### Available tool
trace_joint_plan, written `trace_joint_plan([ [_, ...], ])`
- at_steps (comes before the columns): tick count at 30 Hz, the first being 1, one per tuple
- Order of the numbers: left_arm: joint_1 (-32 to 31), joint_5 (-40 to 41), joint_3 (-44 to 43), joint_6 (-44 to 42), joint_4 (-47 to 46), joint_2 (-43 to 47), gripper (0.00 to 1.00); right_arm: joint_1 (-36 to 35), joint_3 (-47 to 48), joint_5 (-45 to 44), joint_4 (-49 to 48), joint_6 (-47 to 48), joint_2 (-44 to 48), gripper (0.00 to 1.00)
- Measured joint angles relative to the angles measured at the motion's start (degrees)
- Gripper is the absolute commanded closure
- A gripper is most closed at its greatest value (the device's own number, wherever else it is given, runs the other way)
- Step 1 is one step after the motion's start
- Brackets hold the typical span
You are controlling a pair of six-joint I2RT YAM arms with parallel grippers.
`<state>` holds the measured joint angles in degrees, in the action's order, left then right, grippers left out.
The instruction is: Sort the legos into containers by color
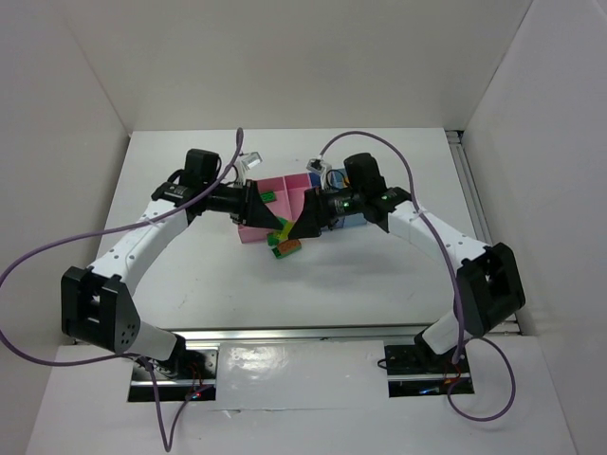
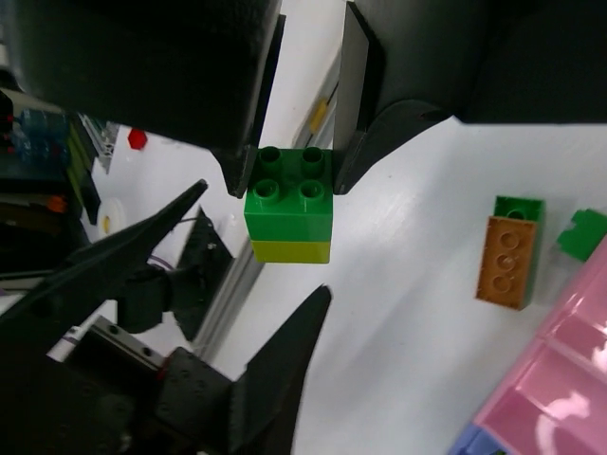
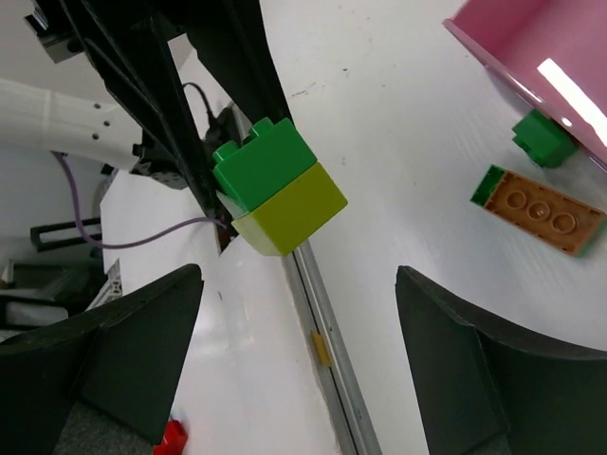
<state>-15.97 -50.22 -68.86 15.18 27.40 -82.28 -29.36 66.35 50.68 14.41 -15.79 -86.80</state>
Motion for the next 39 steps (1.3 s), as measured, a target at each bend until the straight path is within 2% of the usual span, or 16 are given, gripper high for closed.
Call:
trace_joint_plan([
  [3,0.7,-4.2,0.5,0.0,-1.3,0.0,1.00,0.0,0.0,2.7,-1.4,-0.1,-0.8,0.10],
  [11,1.2,-10.7,1.4,-0.4,-2.1,-0.1,1.00,0.0,0.0,8.5,-6.3,-2.4,-3.0,0.19],
  [15,1.4,-11.6,1.4,-0.5,-2.1,-0.2,1.00,0.0,0.8,10.3,-7.2,-2.8,-3.7,0.41],
  [16,1.4,-11.6,1.4,-0.5,-2.1,-0.2,1.00,0.0,0.9,10.6,-7.5,-3.0,-3.8,0.51],
  [18,1.4,-11.1,1.4,-0.9,-2.1,-0.3,1.00,0.0,0.9,11.3,-7.6,-3.6,-4.0,0.56],
  [23,1.5,-11.2,1.4,-1.5,-2.1,-0.5,1.00,-0.1,0.9,11.6,-8.1,-4.3,-4.0,0.54],
  [24,1.5,-11.3,1.4,-1.5,-2.1,-0.5,1.00,-0.1,0.9,11.7,-8.2,-4.6,-4.0,0.40],
  [25,1.6,-11.6,1.4,-1.6,-2.1,-0.5,1.00,-0.1,0.8,11.7,-8.5,-4.7,-4.0,0.35],
  [28,1.6,-12.5,1.4,-1.6,-2.1,-0.7,1.00,-0.1,0.8,11.8,-9.7,-5.5,-4.0,0.29],
  [32,1.6,-13.8,1.4,-1.7,-2.1,-1.0,1.00,-0.1,0.8,12.5,-11.0,-5.7,-4.7,0.30],
  [38,1.6,-14.4,1.4,-2.0,-2.1,-1.1,1.00,-0.2,0.9,14.7,-11.9,-6.1,-6.2,0.39],
  [39,1.6,-14.5,1.4,-2.0,-2.1,-1.1,1.00,-0.3,0.9,14.9,-12.1,-6.2,-6.2,0.44],
])
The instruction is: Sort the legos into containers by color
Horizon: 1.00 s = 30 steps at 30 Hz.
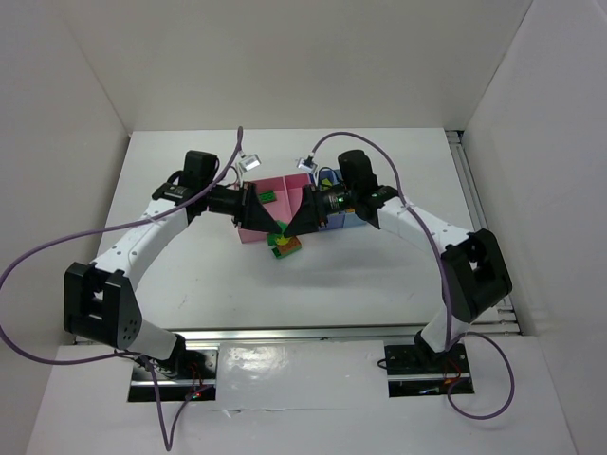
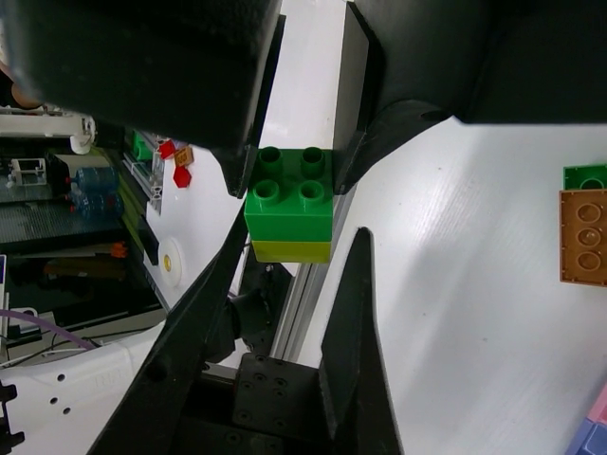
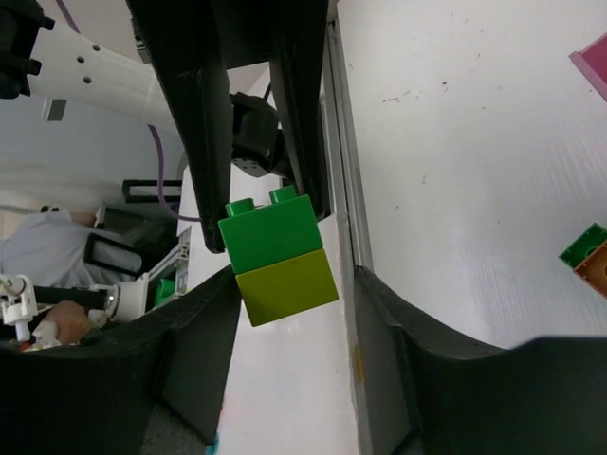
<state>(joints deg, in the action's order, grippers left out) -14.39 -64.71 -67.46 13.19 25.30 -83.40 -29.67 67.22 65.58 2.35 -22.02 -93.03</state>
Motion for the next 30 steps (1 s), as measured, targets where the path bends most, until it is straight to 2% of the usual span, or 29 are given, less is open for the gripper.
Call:
trace_joint_plan([
  [3,0.0,0.1,0.0,-0.1,0.0,0.0,1.00,-0.1,0.1,1.2,-1.1,-0.7,0.0,0.56],
  [4,0.0,-0.2,0.0,-0.3,0.0,0.0,1.00,-0.1,0.1,1.5,-1.5,-0.9,0.0,0.65],
  [8,0.2,-0.3,0.0,-0.8,-0.1,0.0,1.00,0.3,0.1,1.9,-2.1,-1.0,-0.1,0.72],
  [14,0.3,1.9,-1.5,0.4,-0.9,-1.6,1.00,2.8,-1.3,0.9,-3.0,-1.6,-0.1,0.75],
  [20,1.1,6.4,-1.7,3.8,-1.9,-2.0,1.00,7.6,-0.8,-7.4,2.4,1.0,-0.1,0.76],
  [24,1.1,11.3,-1.8,6.2,-3.0,-2.8,1.00,7.4,0.4,-16.7,6.6,1.4,-0.1,0.72],
  [27,1.0,19.2,-2.1,8.2,-2.1,-3.1,1.00,5.7,4.1,-33.1,12.7,1.2,-0.1,0.72],
  [30,0.3,32.2,-3.5,9.9,0.5,-4.0,1.00,3.8,8.1,-49.2,15.6,0.0,-0.2,0.72],
])
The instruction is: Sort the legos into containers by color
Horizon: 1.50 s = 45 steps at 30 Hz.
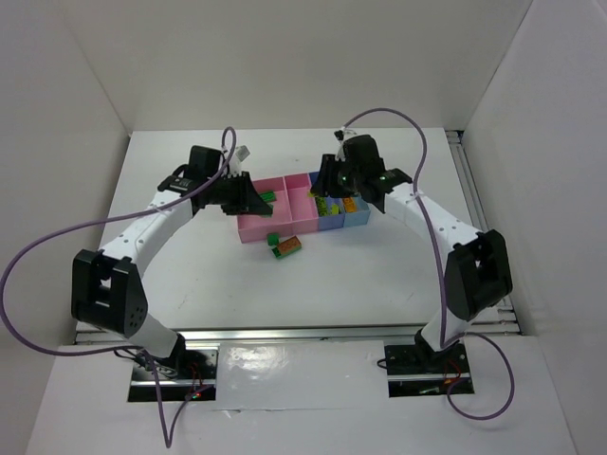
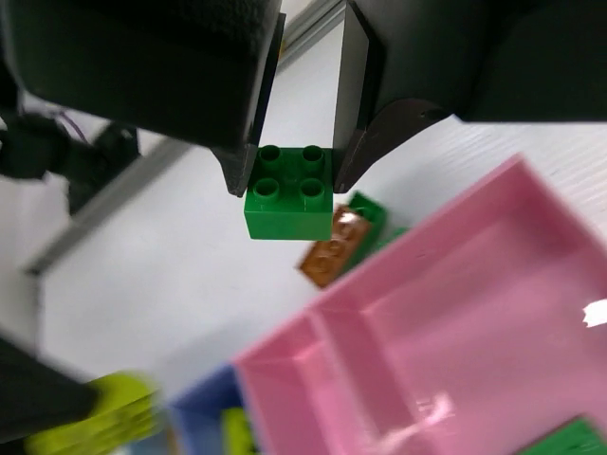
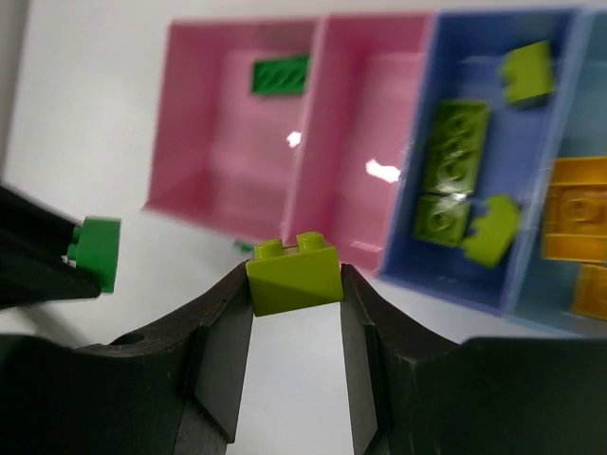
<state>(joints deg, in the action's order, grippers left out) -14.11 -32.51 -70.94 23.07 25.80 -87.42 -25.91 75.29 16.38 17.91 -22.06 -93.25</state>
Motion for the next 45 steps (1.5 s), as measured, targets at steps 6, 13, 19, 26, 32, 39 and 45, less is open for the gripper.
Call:
trace_joint_plan([
  [6,-1.4,14.4,0.0,2.9,3.6,-0.7,1.00,-0.8,7.5,-19.7,1.4,-1.6,-5.9,0.69],
  [13,-3.1,18.1,-0.1,5.1,3.8,-1.7,1.00,-0.6,12.8,-28.4,3.2,-2.1,-16.9,0.47],
  [19,-4.8,21.4,-2.9,6.1,4.4,-5.3,1.00,-0.6,13.0,-29.5,4.0,-1.8,-18.4,0.21],
  [26,-5.3,28.3,-14.4,7.2,7.9,-14.5,0.78,-0.6,13.4,-29.5,3.8,-1.6,-17.0,0.22],
  [32,-5.3,31.1,-18.1,7.6,9.8,-20.7,0.24,-1.6,5.4,-28.2,3.3,-1.1,-6.6,0.22],
  [39,-6.5,33.6,-16.3,7.3,10.6,-17.4,0.58,-8.4,-6.0,-27.6,2.7,-0.7,3.9,0.22],
  [45,-12.8,37.5,-9.2,10.6,11.6,-11.3,0.55,-8.9,-10.6,-28.5,3.1,-1.0,5.7,0.22],
])
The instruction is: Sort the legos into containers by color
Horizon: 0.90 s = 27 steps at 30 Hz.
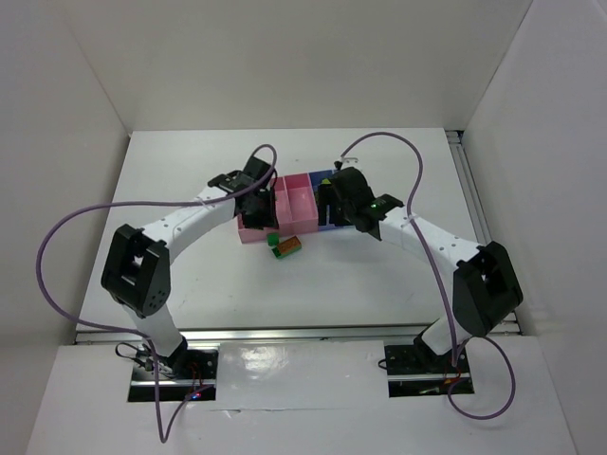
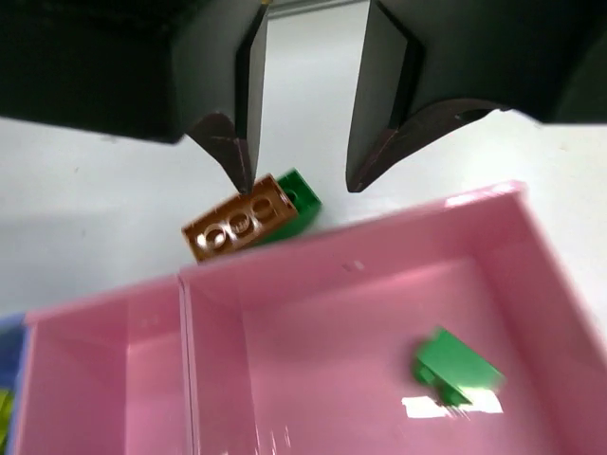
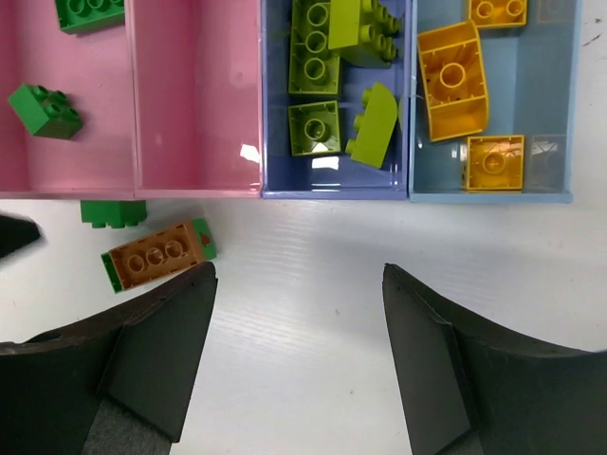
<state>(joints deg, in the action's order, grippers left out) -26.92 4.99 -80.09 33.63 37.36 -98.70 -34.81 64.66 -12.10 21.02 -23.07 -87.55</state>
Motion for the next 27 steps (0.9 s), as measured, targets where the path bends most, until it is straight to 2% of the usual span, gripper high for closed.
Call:
trace_joint_plan([
  [1,-1.2,0.3,1.1,1.2,0.0,0.1,0.53,0.1,0.0,-0.2,0.0,0.0,0.0,0.22],
  [2,-2.3,0.4,2.0,2.2,-0.1,-0.2,0.39,0.1,0.0,-0.4,-0.2,0.0,0.0,0.22],
  [3,-3.1,0.6,2.7,2.7,0.0,-0.5,0.34,0.1,0.0,-0.5,-0.3,0.0,0.0,0.22],
  [7,-3.9,0.8,3.4,5.8,-1.4,-3.5,0.32,0.1,0.0,-0.6,-0.3,0.0,0.0,0.22],
  [14,-3.7,3.4,2.7,7.5,-2.8,-8.8,0.45,0.1,0.0,-0.7,-0.3,0.0,0.0,0.22],
  [21,-3.7,6.4,2.1,8.7,-3.0,-10.4,0.50,0.1,0.0,-0.8,-0.3,0.0,0.0,0.22],
  [25,-3.8,7.0,1.6,8.7,-3.0,-11.0,0.63,0.1,0.0,-0.8,-0.3,0.0,0.0,0.22],
  [27,-3.9,7.3,1.5,8.7,-3.1,-11.1,0.73,0.1,0.0,-0.8,-0.3,0.0,0.0,0.22],
])
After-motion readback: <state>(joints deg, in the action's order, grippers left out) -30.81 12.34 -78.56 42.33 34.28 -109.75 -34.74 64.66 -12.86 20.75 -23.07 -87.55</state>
